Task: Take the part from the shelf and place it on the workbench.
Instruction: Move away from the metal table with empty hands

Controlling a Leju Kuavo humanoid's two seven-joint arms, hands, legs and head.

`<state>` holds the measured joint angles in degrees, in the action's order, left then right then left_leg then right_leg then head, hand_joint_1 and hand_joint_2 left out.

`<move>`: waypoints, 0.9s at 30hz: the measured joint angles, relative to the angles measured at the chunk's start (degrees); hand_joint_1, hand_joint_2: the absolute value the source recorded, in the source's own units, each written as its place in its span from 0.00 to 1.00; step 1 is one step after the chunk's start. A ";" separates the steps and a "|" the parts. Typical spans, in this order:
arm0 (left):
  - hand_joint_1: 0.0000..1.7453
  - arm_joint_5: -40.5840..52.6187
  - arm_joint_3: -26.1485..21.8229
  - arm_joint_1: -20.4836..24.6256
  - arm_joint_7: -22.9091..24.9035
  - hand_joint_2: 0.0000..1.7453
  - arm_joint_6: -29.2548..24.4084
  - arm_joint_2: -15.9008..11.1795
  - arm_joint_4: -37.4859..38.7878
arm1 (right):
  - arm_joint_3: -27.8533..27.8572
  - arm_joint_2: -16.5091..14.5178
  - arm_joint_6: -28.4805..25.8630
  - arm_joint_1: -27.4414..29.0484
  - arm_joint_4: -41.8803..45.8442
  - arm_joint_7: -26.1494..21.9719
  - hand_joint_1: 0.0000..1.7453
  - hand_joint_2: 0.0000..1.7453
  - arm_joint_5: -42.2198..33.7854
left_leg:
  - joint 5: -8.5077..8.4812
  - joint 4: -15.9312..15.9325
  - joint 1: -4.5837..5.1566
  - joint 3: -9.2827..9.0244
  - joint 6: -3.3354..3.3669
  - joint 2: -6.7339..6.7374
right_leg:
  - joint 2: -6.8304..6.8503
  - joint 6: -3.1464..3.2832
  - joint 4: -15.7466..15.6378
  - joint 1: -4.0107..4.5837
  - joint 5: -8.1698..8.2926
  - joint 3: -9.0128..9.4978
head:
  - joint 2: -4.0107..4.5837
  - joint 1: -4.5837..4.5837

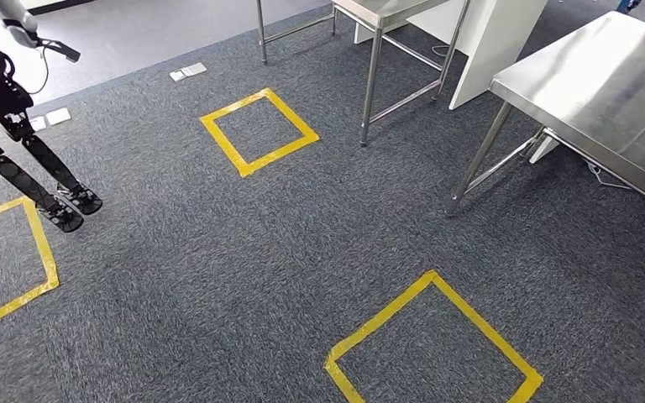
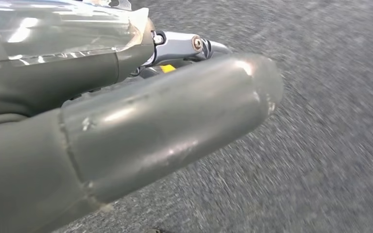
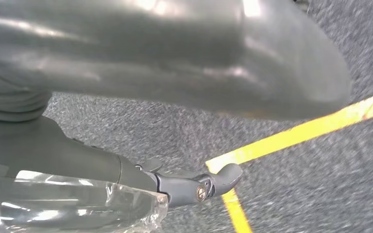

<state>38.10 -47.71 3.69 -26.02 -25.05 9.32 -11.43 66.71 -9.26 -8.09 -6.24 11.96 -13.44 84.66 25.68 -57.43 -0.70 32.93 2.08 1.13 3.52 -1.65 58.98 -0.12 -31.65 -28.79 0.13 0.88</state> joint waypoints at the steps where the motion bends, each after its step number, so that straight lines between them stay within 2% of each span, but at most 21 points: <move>1: 0.00 0.11 -0.02 0.02 0.05 0.00 0.13 -0.02 0.00 | 0.00 -0.01 -0.19 0.17 -0.01 -0.01 0.00 0.00 -0.30 | -0.21 0.09 -0.07 0.10 0.33 -0.54 | -1.55 0.05 3.28 -0.25 -1.66 -1.64 | 0.00 -0.05; 2: 0.00 0.24 -0.03 0.04 0.04 0.00 0.27 -0.05 0.00 | 0.01 -0.03 -0.33 0.40 -0.02 -0.01 0.00 0.00 -0.51 | -0.32 0.10 -0.04 0.29 0.54 -1.20 | -2.62 0.16 7.42 -0.32 -3.48 -3.64 | 0.00 -0.11; 3: 0.00 0.36 -0.03 0.05 -0.02 0.00 0.45 -0.09 0.00 | 0.01 -0.03 -0.42 0.65 -0.03 0.03 0.00 0.00 -0.65 | -0.38 0.09 0.00 0.46 0.63 -1.91 | -3.07 0.14 11.38 -0.41 -4.93 -5.61 | 0.00 -0.13; 4: 0.00 0.42 -0.03 0.00 -0.07 0.00 0.60 -0.11 0.00 | 0.02 -0.03 -0.46 0.90 -0.05 0.14 0.00 0.00 -0.72 | -0.43 0.06 0.05 0.55 0.67 -2.67 | -3.24 -0.07 13.96 -0.45 -5.58 -6.96 | 0.00 -0.13; 5: 0.00 0.44 -0.03 -0.09 -0.08 0.00 0.68 -0.14 0.00 | 0.02 -0.03 -0.49 1.09 -0.06 0.26 0.00 0.00 -0.71 | -0.46 0.03 0.07 0.59 0.68 -3.39 | -3.33 -0.45 14.33 -0.46 -5.21 -7.25 | 0.00 -0.16; 6: 0.00 0.52 -0.03 -0.18 0.02 0.00 0.73 -0.16 0.00 | 0.02 -0.03 -0.50 1.21 -0.07 0.40 0.00 0.00 -0.70 | -0.50 0.00 0.08 0.57 0.63 -4.10 | -3.44 -0.93 12.21 -0.55 -3.87 -6.37 | 0.00 -0.16; 7: 0.00 0.64 -0.03 -0.26 0.18 0.00 0.73 -0.17 0.00 | 0.02 -0.02 -0.51 1.26 -0.07 0.54 0.00 0.00 -0.69 | -0.54 -0.04 0.08 0.53 0.54 -4.77 | -3.92 -1.39 8.26 -0.70 -1.97 -4.63 | 0.00 -0.17; 8: 0.00 0.76 -0.03 -0.30 0.41 0.00 0.71 -0.18 0.00 | 0.02 -0.01 -0.52 1.27 -0.07 0.66 0.00 0.00 -0.69 | -0.58 -0.13 0.15 0.54 0.36 -5.40 | -4.79 -1.62 3.99 -0.83 -0.22 -2.82 | 0.00 -0.20; 9: 0.00 0.88 -0.03 -0.31 0.62 0.00 0.68 -0.19 0.00 | 0.02 0.00 -0.53 1.26 -0.08 0.76 0.00 0.00 -0.71 | -0.60 -0.19 0.26 0.57 0.10 -5.97 | -5.48 -1.52 0.55 -0.91 1.16 -1.43 | 0.00 -0.19; 11: 0.00 0.98 -0.03 -0.39 0.86 0.00 0.63 -0.21 0.00 | 0.02 -0.02 -0.55 1.24 -0.08 1.00 0.00 0.00 -0.78 | -0.68 -0.23 0.41 0.73 -0.57 -6.78 | -6.11 -0.62 -2.14 -0.72 2.12 -0.53 | 0.00 -0.16; 13: 0.00 1.00 -0.03 -0.64 0.87 0.00 0.72 -0.29 0.00 | 0.02 -0.11 -0.55 1.20 -0.07 1.31 0.00 0.00 -0.89 | -0.73 -0.30 0.18 0.98 -1.28 -7.19 | -5.24 0.46 -2.29 -0.72 2.49 -0.25 | 0.00 -0.14; 14: 0.00 1.00 -0.03 -0.77 0.81 0.00 0.81 -0.35 0.00 | 0.03 -0.16 -0.58 1.17 -0.08 1.46 0.00 0.00 -0.94 | -0.27 -0.92 0.10 1.33 -1.56 -6.60 | -4.79 0.96 -2.41 -0.85 2.71 -0.08 | 0.00 -0.10; 16: 0.00 0.98 -0.03 -0.80 0.63 0.00 1.14 -0.47 0.00 | 0.04 -0.25 -0.65 1.24 -0.09 1.60 0.00 0.00 -0.96 | 2.57 -5.33 0.04 3.42 -1.98 -4.14 | -3.65 1.92 -2.65 -1.11 3.05 0.10 | 0.00 0.19; 18: 0.00 0.90 -0.03 -0.69 0.45 0.00 1.39 -0.46 0.00 | 0.04 -0.20 -0.68 1.49 -0.09 1.61 0.00 0.00 -0.81 | 6.35 -12.75 -0.01 6.93 -2.35 -2.09 | -2.39 2.40 -2.64 -0.75 3.03 0.02 | 0.00 0.45; 19: 0.00 0.85 -0.06 -0.70 0.36 0.00 1.45 -0.46 0.00 | 0.04 -0.18 -0.68 1.59 -0.09 1.58 0.00 0.00 -0.68 | 7.24 -15.49 -0.10 8.22 -2.49 -1.69 | -1.72 2.44 -2.63 -0.61 2.99 -0.01 | 0.00 0.42; 20: 0.00 0.79 -0.11 -0.74 0.29 0.00 1.46 -0.46 0.00 | 0.03 -0.14 -0.66 1.62 -0.09 1.56 0.00 0.00 -0.55 | 7.15 -16.45 -0.18 8.63 -2.58 -1.45 | -1.09 2.48 -2.63 -0.53 2.95 -0.04 | 0.00 0.44; 21: 0.00 0.73 -0.20 -0.79 0.24 0.00 1.46 -0.47 0.00 | 0.03 -0.10 -0.62 1.58 -0.09 1.52 0.00 0.00 -0.44 | 6.02 -15.11 -0.26 7.86 -2.61 -1.17 | -0.53 2.49 -2.62 -0.49 2.91 -0.03 | 0.00 0.45; 22: 0.00 0.69 -0.30 -0.80 0.19 0.00 1.46 -0.47 0.00 | 0.02 -0.10 -0.57 1.50 -0.09 1.49 0.00 0.00 -0.37 | 4.24 -11.69 -0.33 5.94 -2.58 -0.60 | -0.03 2.45 -2.61 -0.47 2.85 0.04 | 0.00 0.45; 24: 0.00 0.65 -0.44 -0.67 0.12 0.00 1.50 -0.42 0.00 | 0.02 -0.06 -0.48 1.35 -0.09 1.46 0.00 0.00 -0.32 | 1.51 -3.97 -0.34 1.63 -2.28 1.68 | 0.80 2.13 -2.57 -0.14 2.57 0.17 | 0.00 0.42; 26: 0.00 0.67 -0.47 -0.50 0.07 0.00 1.58 -0.30 0.00 | 0.02 0.04 -0.44 1.27 -0.08 1.49 0.00 0.00 -0.32 | 0.96 -0.87 -0.06 -0.02 -1.76 2.68 | 1.56 1.54 -2.59 0.33 2.23 0.28 | 0.00 0.23; 27: 0.00 0.70 -0.49 -0.47 0.06 0.00 1.61 -0.26 0.00 | 0.02 0.07 -0.43 1.24 -0.08 1.52 0.00 0.00 -0.32 | 0.89 -0.84 0.18 0.06 -1.45 2.08 | 2.04 1.21 -2.66 0.45 2.12 0.37 | 0.00 0.14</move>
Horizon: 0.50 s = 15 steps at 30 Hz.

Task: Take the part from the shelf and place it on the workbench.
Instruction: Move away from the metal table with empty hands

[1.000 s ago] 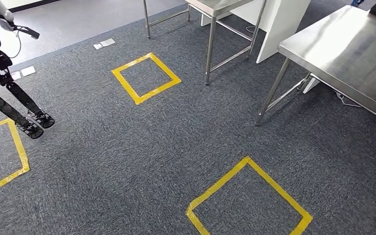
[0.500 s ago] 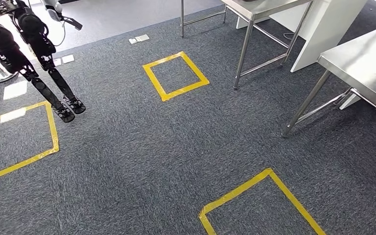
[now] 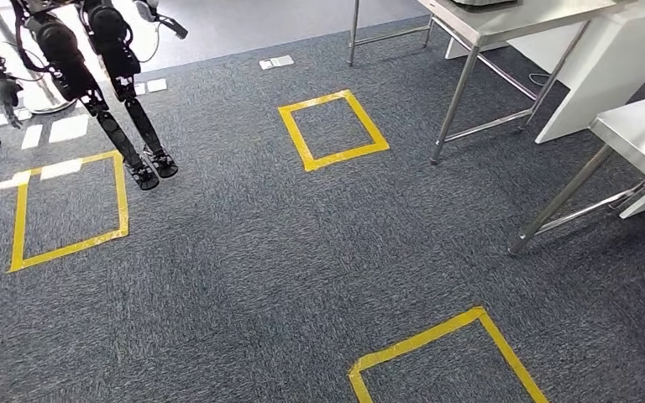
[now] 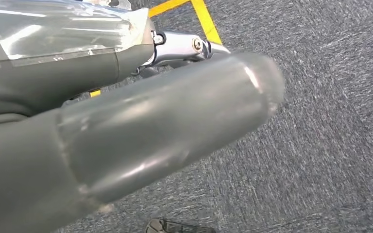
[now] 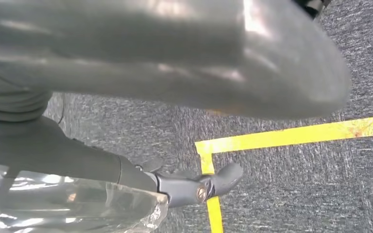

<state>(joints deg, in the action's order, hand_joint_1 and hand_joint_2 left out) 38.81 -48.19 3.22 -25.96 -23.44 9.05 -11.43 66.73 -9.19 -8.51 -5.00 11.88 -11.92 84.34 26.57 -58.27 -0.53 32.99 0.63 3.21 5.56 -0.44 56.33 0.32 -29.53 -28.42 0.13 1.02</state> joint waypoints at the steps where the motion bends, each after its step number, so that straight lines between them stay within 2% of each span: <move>1: 0.00 0.04 -0.04 -0.01 -0.01 0.00 0.01 0.03 0.00 | 0.00 0.03 0.01 -0.06 0.01 0.03 0.00 0.00 -0.01 | -0.17 0.20 0.08 0.02 0.42 -0.62 | 0.47 -0.32 0.00 0.12 -0.10 0.19 | 0.00 -0.03; 2: 0.00 0.08 -0.09 -0.06 -0.01 0.00 0.00 0.07 0.00 | 0.00 0.05 0.01 -0.13 0.00 0.07 0.00 0.00 -0.01 | -0.42 0.48 0.09 -0.02 0.87 -1.14 | 0.25 -0.56 0.42 0.03 -0.48 0.17 | 0.00 -0.03; 3: 0.00 0.09 -0.15 -0.07 -0.01 0.00 0.00 0.09 0.00 | 0.00 0.07 0.01 -0.16 -0.01 0.10 0.00 0.00 -0.01 | -0.75 0.76 0.02 -0.04 1.38 -1.68 | -0.64 -0.66 1.79 -0.09 -1.39 -0.34 | 0.00 -0.06; 4: 0.00 0.08 -0.21 -0.06 -0.01 0.00 0.00 0.09 0.00 | 0.00 0.07 0.01 -0.17 -0.01 0.15 0.00 0.00 0.00 | -1.05 1.01 -0.13 -0.04 1.79 -2.23 | -1.99 -0.61 4.45 -0.22 -2.90 -1.54 | 0.00 -0.15; 6: 0.00 0.08 -0.31 -0.01 -0.03 0.00 0.00 0.08 0.00 | 0.00 0.06 0.01 -0.02 -0.01 0.36 0.00 0.00 0.01 | -1.29 1.07 -0.16 0.23 2.18 -3.48 | -4.57 -0.34 12.47 -0.59 -6.59 -5.31 | 0.00 -0.31; 7: 0.00 0.09 -0.35 -0.01 -0.04 0.00 0.00 0.08 0.00 | 0.00 0.05 0.01 0.07 -0.01 0.47 0.00 0.00 0.02 | -1.33 1.06 -0.13 0.32 2.19 -4.20 | -5.06 -0.45 15.93 -0.66 -7.75 -7.00 | 0.00 -0.36; 8: 0.00 0.09 -0.38 -0.06 -0.07 0.00 0.00 0.09 0.00 | 0.00 0.07 0.01 0.15 -0.01 0.55 0.00 0.00 0.04 | -1.36 1.04 -0.09 0.36 2.19 -4.93 | -5.25 -0.73 17.59 -0.72 -8.01 -7.85 | 0.00 -0.37; 9: 0.00 0.08 -0.41 -0.10 -0.09 0.00 0.00 0.08 0.00 | -0.01 0.08 0.01 0.17 -0.01 0.57 0.00 0.00 0.07 | -1.38 1.00 -0.08 0.34 2.14 -5.68 | -5.38 -1.19 16.83 -0.79 -7.22 -7.56 | 0.00 -0.38; 10: 0.00 0.08 -0.43 -0.13 -0.11 0.00 0.01 0.08 0.00 | -0.01 0.12 0.01 0.16 -0.01 0.57 0.00 0.00 0.11 | -1.42 0.97 -0.09 0.28 2.07 -6.41 | -5.64 -1.70 13.73 -0.95 -5.59 -6.16 | 0.00 -0.38; 11: 0.00 0.08 -0.44 -0.15 -0.15 0.00 0.02 0.08 0.00 | -0.02 0.18 0.01 0.12 -0.01 0.57 0.00 0.00 0.16 | -1.47 0.95 -0.09 0.25 1.94 -7.11 | -6.42 -2.16 9.31 -1.20 -3.65 -4.18 | 0.00 -0.41; 12: 0.00 0.08 -0.44 -0.12 -0.19 0.00 0.02 0.07 0.00 | -0.03 0.24 0.01 0.08 -0.01 0.57 0.00 0.00 0.21 | -1.47 0.83 0.01 0.25 1.70 -7.79 | -7.30 -2.33 5.17 -1.30 -1.91 -2.46 | 0.00 -0.43; 13: 0.00 0.07 -0.45 -0.10 -0.22 0.00 0.02 0.06 -0.01 | -0.03 0.30 0.01 0.06 -0.01 0.56 0.00 0.00 0.27 | -1.48 0.74 0.13 0.32 1.41 -8.30 | -7.94 -2.20 2.26 -1.39 -0.71 -1.32 | 0.00 -0.43; 14: 0.00 0.07 -0.46 -0.11 -0.26 0.00 0.02 0.04 -0.01 | -0.04 0.32 0.01 0.02 -0.01 0.55 0.00 0.00 0.33 | -1.49 0.67 0.21 0.44 1.11 -8.74 | -8.35 -1.86 0.82 -1.34 -0.11 -0.87 | 0.00 -0.41; 15: 0.00 0.06 -0.47 -0.16 -0.29 0.00 0.02 0.02 -0.02 | -0.06 0.33 0.01 -0.02 -0.01 0.54 0.00 0.00 0.39 | -1.54 0.64 0.23 0.55 0.76 -9.13 | -8.10 -1.38 0.59 -1.11 0.11 -0.78 | 0.00 -0.40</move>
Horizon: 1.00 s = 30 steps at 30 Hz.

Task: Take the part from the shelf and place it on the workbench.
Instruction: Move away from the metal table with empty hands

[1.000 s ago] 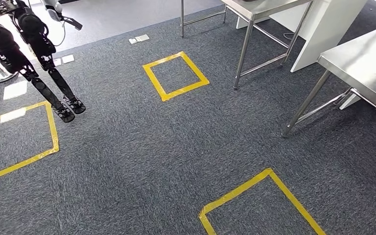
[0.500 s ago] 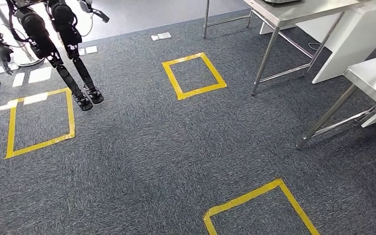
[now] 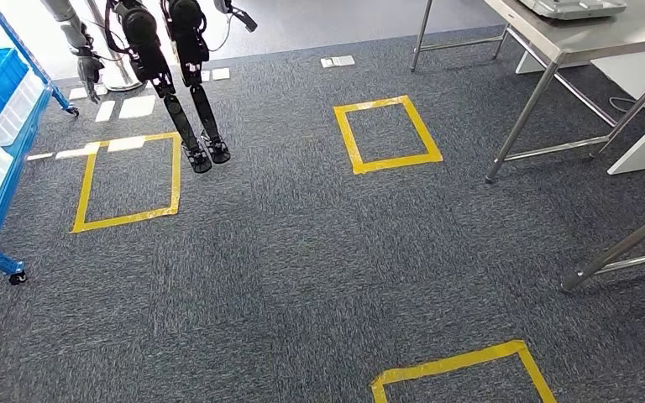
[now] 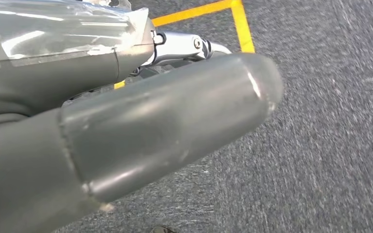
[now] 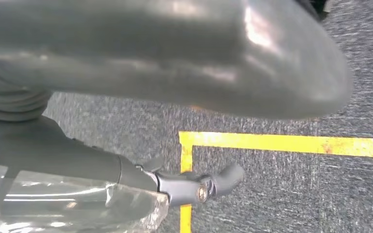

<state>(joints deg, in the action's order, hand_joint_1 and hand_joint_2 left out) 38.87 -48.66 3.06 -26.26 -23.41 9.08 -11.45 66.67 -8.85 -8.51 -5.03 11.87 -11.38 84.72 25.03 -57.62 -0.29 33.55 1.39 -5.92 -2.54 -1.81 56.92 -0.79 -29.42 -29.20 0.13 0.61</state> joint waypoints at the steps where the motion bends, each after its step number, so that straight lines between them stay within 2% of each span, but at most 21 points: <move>1: 0.00 -0.01 -0.02 -0.08 -0.02 0.00 0.00 -0.02 -0.01 | -0.01 0.00 0.00 -0.07 0.00 -0.01 0.00 0.00 0.03 | -0.08 0.00 -0.13 0.17 -0.30 -0.24 | 0.48 0.47 -0.04 -0.08 0.18 0.13 | 0.00 0.03; 3: 0.00 0.01 -0.04 -0.17 -0.04 0.00 0.02 -0.07 -0.01 | -0.04 -0.01 0.01 -0.22 0.00 -0.01 0.00 0.00 0.02 | 0.87 -1.31 -0.30 0.90 -0.81 1.32 | 1.42 1.34 -0.16 -0.23 0.54 0.43 | 0.00 0.13; 4: 0.00 0.03 -0.05 -0.11 -0.05 0.00 0.08 -0.08 0.00 | -0.04 -0.02 0.01 -0.24 0.00 -0.01 0.00 0.00 -0.02 | 2.28 -3.43 -0.33 1.87 -1.00 2.69 | 1.97 1.79 -0.25 -0.33 0.66 0.43 | 0.00 0.25; 6: 0.00 0.13 -0.04 0.05 -0.07 0.00 0.30 -0.08 0.01 | -0.04 0.00 0.01 -0.10 0.00 0.01 0.00 0.00 -0.19 | 6.30 -10.81 -0.39 5.24 -1.36 4.99 | 3.26 2.42 -0.26 -0.04 0.60 0.40 | 0.00 0.42; 7: 0.00 0.17 -0.03 0.07 -0.08 0.00 0.43 -0.07 0.02 | -0.04 0.02 0.01 -0.01 0.00 0.02 0.00 0.00 -0.28 | 7.78 -14.48 -0.47 6.95 -1.51 5.36 | 3.96 2.59 -0.26 0.11 0.53 0.38 | 0.00 0.43; 8: 0.00 0.21 -0.02 0.04 -0.08 0.00 0.55 -0.08 0.02 | -0.04 0.03 0.01 0.04 0.00 0.03 0.00 0.00 -0.38 | 8.31 -16.70 -0.52 7.98 -1.60 5.57 | 4.64 2.65 -0.25 0.20 0.48 0.38 | 0.00 0.42; 9: 0.00 0.23 -0.02 -0.01 -0.08 0.00 0.65 -0.09 0.02 | -0.04 0.03 0.01 0.03 0.00 0.03 0.00 0.00 -0.48 | 7.72 -16.70 -0.55 7.93 -1.64 5.73 | 5.25 2.71 -0.24 0.25 0.42 0.41 | 0.00 0.44; 10: 0.00 0.27 -0.03 -0.04 -0.08 0.00 0.75 -0.10 0.01 | -0.05 0.02 0.02 -0.02 0.00 0.04 0.00 0.00 -0.58 | 6.16 -14.21 -0.59 6.60 -1.60 6.03 | 5.79 2.73 -0.24 0.25 0.35 0.47 | 0.00 0.44; 12: 0.00 0.46 -0.03 0.06 -0.11 0.00 0.92 -0.15 0.00 | -0.05 -0.01 0.06 -0.16 0.00 0.04 0.00 0.00 -0.75 | 2.81 -6.28 -0.52 2.33 -1.44 7.82 | 6.71 2.57 -0.19 0.46 0.11 0.66 | 0.00 0.48; 14: 0.00 0.69 -0.02 0.30 -0.18 0.00 1.01 -0.15 -0.01 | -0.04 -0.01 0.09 -0.24 0.00 0.04 0.00 0.00 -0.88 | 1.56 -1.57 -0.28 -0.10 -0.99 9.10 | 7.51 2.10 -0.12 0.93 -0.24 0.62 | 0.00 0.35; 16: 0.00 0.90 0.00 0.42 -0.24 0.00 1.04 -0.15 0.00 | -0.03 -0.01 0.09 -0.30 0.00 0.04 0.00 0.00 -1.08 | 1.56 -0.96 0.05 -0.12 -0.34 8.33 | 8.43 1.54 -0.20 1.23 -0.45 0.76 | 0.00 0.21; 17: 0.00 1.02 0.01 0.40 -0.28 0.00 1.08 -0.14 0.01 | -0.03 0.00 0.09 -0.38 0.00 0.04 0.00 0.00 -1.21 | 1.39 -0.76 0.07 -0.13 0.07 7.80 | 8.33 1.24 0.02 1.18 -0.64 0.78 | 0.00 0.24; 18: 0.00 1.14 0.01 0.39 -0.34 0.00 1.13 -0.16 0.01 | -0.02 0.00 0.10 -0.44 0.00 0.03 0.00 0.00 -1.36 | 1.16 -0.52 0.05 -0.18 0.51 7.28 | 7.51 1.03 0.83 1.08 -1.20 0.55 | 0.00 0.21; 19: 0.00 1.25 0.01 0.42 -0.40 0.00 1.22 -0.20 0.01 | -0.01 -0.01 0.12 -0.47 0.00 0.03 0.00 0.00 -1.52 | 0.90 -0.28 -0.04 -0.22 0.95 6.77 | 6.24 0.95 2.77 0.93 -2.32 -0.27 | 0.00 0.19; 21: 0.00 1.39 0.02 0.59 -0.51 0.00 1.48 -0.29 0.00 | 0.05 -0.01 0.16 -0.32 0.00 0.02 0.00 0.00 -1.76 | 0.63 -0.13 -0.11 -0.12 1.46 5.66 | 3.64 1.18 9.78 0.62 -5.72 -3.58 | 0.00 0.09; 23: 0.00 1.48 0.03 0.67 -0.53 0.00 1.68 -0.34 0.00 | 0.11 0.00 0.18 -0.11 0.00 0.03 0.00 0.00 -1.86 | 0.55 -0.16 -0.06 0.06 1.57 4.22 | 2.92 1.05 16.23 0.52 -7.92 -6.80 | 0.00 0.10; 24: 0.00 1.49 0.03 0.64 -0.54 0.00 1.72 -0.35 0.01 | 0.13 0.00 0.18 -0.05 0.00 0.03 0.00 0.00 -1.89 | 0.52 -0.19 -0.04 0.07 1.56 3.47 | 2.80 0.69 16.61 0.48 -7.61 -7.08 | 0.00 0.10; 25: 0.00 1.51 0.03 0.60 -0.53 0.00 1.75 -0.36 0.01 | 0.14 0.01 0.18 -0.03 0.00 0.04 0.00 0.00 -1.90 | 0.49 -0.22 -0.05 0.03 1.50 2.72 | 2.63 0.21 14.59 0.39 -6.34 -6.19 | 0.00 0.09; 27: 0.00 1.55 0.03 0.58 -0.53 0.00 1.80 -0.37 0.01 | 0.15 0.08 0.18 -0.08 0.00 0.04 0.00 0.00 -1.91 | 0.40 -0.31 -0.07 -0.05 1.25 1.34 | 1.23 -0.60 6.41 -0.02 -2.66 -2.47 | 0.00 0.08; 29: 0.00 1.68 0.03 0.59 -0.53 0.00 1.83 -0.42 0.01 | 0.17 0.13 0.21 -0.16 -0.01 0.07 0.00 0.00 -1.91 | 0.32 -0.44 0.05 0.05 0.75 0.28 | -0.07 -0.33 1.12 -0.09 -0.49 -0.35 | 0.00 0.10; 30: 0.00 1.75 0.04 0.58 -0.52 0.00 1.83 -0.45 0.01 | 0.19 0.13 0.25 -0.21 -0.02 0.10 0.00 0.00 -1.90 | 0.24 -0.43 0.09 0.16 0.44 -0.11 | -0.15 0.08 0.61 0.08 -0.25 -0.20 | 0.00 0.10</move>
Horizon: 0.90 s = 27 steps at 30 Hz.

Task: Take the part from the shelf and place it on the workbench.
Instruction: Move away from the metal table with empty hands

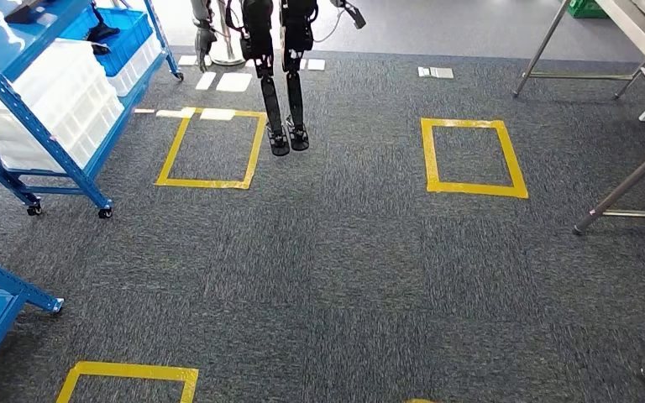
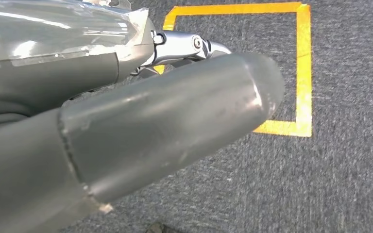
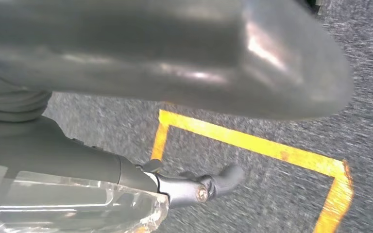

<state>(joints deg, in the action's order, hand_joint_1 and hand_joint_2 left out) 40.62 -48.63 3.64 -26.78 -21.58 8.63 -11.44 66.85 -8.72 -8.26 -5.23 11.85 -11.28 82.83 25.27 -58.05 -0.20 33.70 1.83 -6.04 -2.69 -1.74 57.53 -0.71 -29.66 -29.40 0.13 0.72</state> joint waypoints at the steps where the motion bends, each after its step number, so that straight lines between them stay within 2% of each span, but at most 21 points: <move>1: 0.00 0.06 0.01 -0.04 0.02 0.00 0.01 -0.03 0.01 | 0.01 0.00 0.05 -0.05 -0.01 0.03 0.00 0.00 0.01 | -0.11 0.03 0.00 0.15 -0.30 -0.39 | 0.45 0.43 -0.11 0.17 0.22 0.08 | 0.00 0.01; 2: 0.00 0.09 0.01 -0.10 0.04 0.00 0.01 -0.07 0.01 | 0.01 0.01 0.10 -0.10 -0.01 0.06 0.00 0.00 0.04 | -0.11 -0.04 -0.09 0.31 -0.55 -0.33 | 0.91 0.79 -0.14 0.07 0.39 0.19 | 0.00 0.03; 4: 0.00 0.11 0.03 -0.17 0.12 0.00 0.00 -0.13 0.01 | 0.01 0.00 0.15 -0.18 -0.01 0.09 0.00 0.00 0.10 | 1.34 -2.07 -0.14 1.30 -1.01 1.85 | 1.92 1.61 -0.30 -0.15 0.67 0.37 | 0.00 0.15; 6: 0.00 0.14 0.04 -0.03 0.22 0.00 -0.01 -0.13 0.01 | 0.01 0.02 0.24 -0.13 0.01 0.11 0.00 0.00 0.14 | 5.09 -8.56 -0.16 4.20 -1.42 4.73 | 3.15 2.26 -0.37 0.00 0.67 0.36 | 0.00 0.31; 8: 0.00 0.18 0.05 0.09 0.33 0.00 -0.02 -0.14 0.01 | 0.02 0.09 0.48 -0.01 0.01 0.19 0.00 0.00 0.15 | 8.02 -15.62 -0.33 7.45 -1.71 5.57 | 4.60 2.56 -0.36 0.31 0.54 0.32 | 0.00 0.36; 9: 0.00 0.21 0.05 0.07 0.41 0.00 -0.03 -0.14 0.01 | 0.03 0.11 0.61 -0.01 0.01 0.23 0.00 0.00 0.15 | 8.05 -16.86 -0.38 8.00 -1.76 5.73 | 5.27 2.63 -0.36 0.41 0.48 0.31 | 0.00 0.38; 10: 0.00 0.23 0.04 0.04 0.49 0.00 -0.05 -0.15 0.01 | 0.03 0.11 0.72 -0.05 0.01 0.26 0.00 0.00 0.18 | 7.04 -15.79 -0.42 7.36 -1.72 5.91 | 5.88 2.69 -0.36 0.46 0.41 0.35 | 0.00 0.38; 11: 0.00 0.26 0.04 0.04 0.55 0.00 -0.07 -0.15 0.01 | 0.03 0.09 0.79 -0.10 0.02 0.26 0.00 0.00 0.23 | 5.29 -12.58 -0.42 5.58 -1.59 6.37 | 6.46 2.76 -0.36 0.50 0.34 0.47 | 0.00 0.39; 13: 0.00 0.30 0.04 0.17 0.62 0.00 -0.10 -0.16 -0.01 | 0.02 0.04 0.86 -0.23 0.02 0.25 0.00 0.00 0.36 | 2.34 -4.60 -0.17 1.23 -1.11 8.77 | 7.45 2.68 -0.31 0.82 0.10 0.72 | 0.00 0.37; 14: 0.00 0.32 0.04 0.28 0.63 0.00 -0.13 -0.16 -0.01 | 0.02 0.03 0.89 -0.29 0.02 0.25 0.00 0.00 0.42 | 1.68 -2.00 0.03 -0.12 -0.84 9.65 | 7.85 2.54 -0.28 1.03 -0.02 0.81 | 0.00 0.31; 15: 0.00 0.34 0.04 0.35 0.63 0.00 -0.14 -0.16 -0.01 | 0.02 0.03 0.92 -0.34 0.01 0.25 0.00 0.00 0.45 | 1.60 -0.87 0.27 -0.58 -0.61 10.12 | 8.26 2.36 -0.26 1.22 -0.13 0.84 | 0.00 0.27; 17: 0.00 0.38 0.05 0.36 0.64 0.00 -0.17 -0.15 -0.01 | 0.01 0.03 0.97 -0.45 0.01 0.24 0.00 0.00 0.49 | 1.40 -0.44 0.48 -0.47 -0.05 8.93 | 9.28 1.93 -0.33 1.45 -0.29 0.90 | 0.00 0.21; 18: 0.00 0.40 0.06 0.33 0.64 0.00 -0.18 -0.13 -0.01 | 0.00 0.05 0.98 -0.53 0.01 0.24 0.00 0.00 0.49 | 1.16 -0.07 0.42 -0.57 0.30 8.37 | 9.06 1.71 0.00 1.39 -0.60 0.81 | 0.00 0.22; 20: 0.00 0.44 0.05 0.38 0.64 0.00 -0.21 -0.12 -0.01 | -0.02 0.06 0.99 -0.60 0.01 0.24 0.00 0.00 0.49 | 0.51 0.64 0.07 -0.83 1.16 7.20 | 6.60 1.57 3.47 1.17 -2.57 -0.69 | 0.00 0.06; 21: 0.00 0.48 0.05 0.43 0.64 0.00 -0.22 -0.13 -0.01 | -0.02 0.08 0.99 -0.56 0.01 0.25 0.00 0.00 0.49 | 0.32 0.75 0.01 -0.78 1.41 6.61 | 4.84 1.64 6.90 0.81 -4.12 -2.26 | 0.00 -0.04; 22: 0.00 0.52 0.05 0.47 0.64 0.00 -0.22 -0.16 -0.01 | -0.02 0.08 0.99 -0.48 0.01 0.25 0.00 0.00 0.49 | 0.21 0.76 -0.02 -0.67 1.58 5.90 | 3.71 1.68 10.89 0.62 -5.69 -4.20 | 0.00 -0.11; 23: 0.00 0.57 0.05 0.48 0.64 0.00 -0.21 -0.17 -0.01 | -0.02 0.09 0.98 -0.37 0.01 0.26 0.00 0.00 0.49 | 0.17 0.75 0.00 -0.59 1.60 5.11 | 3.18 1.52 14.31 0.40 -6.77 -5.92 | 0.00 -0.15; 24: 0.00 0.61 0.05 0.45 0.64 0.00 -0.20 -0.15 -0.01 | -0.01 0.11 0.96 -0.25 0.01 0.26 0.00 0.00 0.49 | 0.13 0.73 0.00 -0.56 1.57 4.30 | 3.00 1.17 16.10 0.20 -7.02 -6.92 | 0.00 -0.14; 25: 0.00 0.66 0.05 0.41 0.64 0.00 -0.16 -0.13 -0.01 | -0.01 0.14 0.92 -0.17 0.01 0.27 0.00 0.00 0.49 | 0.09 0.69 -0.02 -0.56 1.49 3.49 | 2.90 0.62 15.62 0.01 -6.31 -6.87 | 0.00 -0.15; 26: 0.00 0.68 0.04 0.39 0.64 0.00 -0.14 -0.10 -0.01 | 0.00 0.19 0.89 -0.13 0.01 0.28 0.00 0.00 0.49 | 0.04 0.63 -0.07 -0.57 1.37 2.71 | 2.71 -0.01 12.87 -0.22 -4.77 -5.72 | 0.00 -0.15; 27: 0.00 0.70 0.05 0.38 0.64 0.00 -0.11 -0.08 -0.01 | 0.01 0.25 0.87 -0.14 0.01 0.29 0.00 0.00 0.49 | 0.02 0.52 -0.12 -0.54 1.18 2.00 | 1.99 -0.63 8.72 -0.56 -2.89 -3.90 | 0.00 -0.16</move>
<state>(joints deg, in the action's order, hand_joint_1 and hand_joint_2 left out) 41.32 -48.58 4.02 -26.14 -21.70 8.55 -11.45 66.86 -8.48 -7.39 -5.38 11.86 -10.99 83.32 25.30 -57.53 -0.32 33.17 3.00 -4.04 -0.70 -2.36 66.26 -1.26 -32.55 -33.30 0.13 0.56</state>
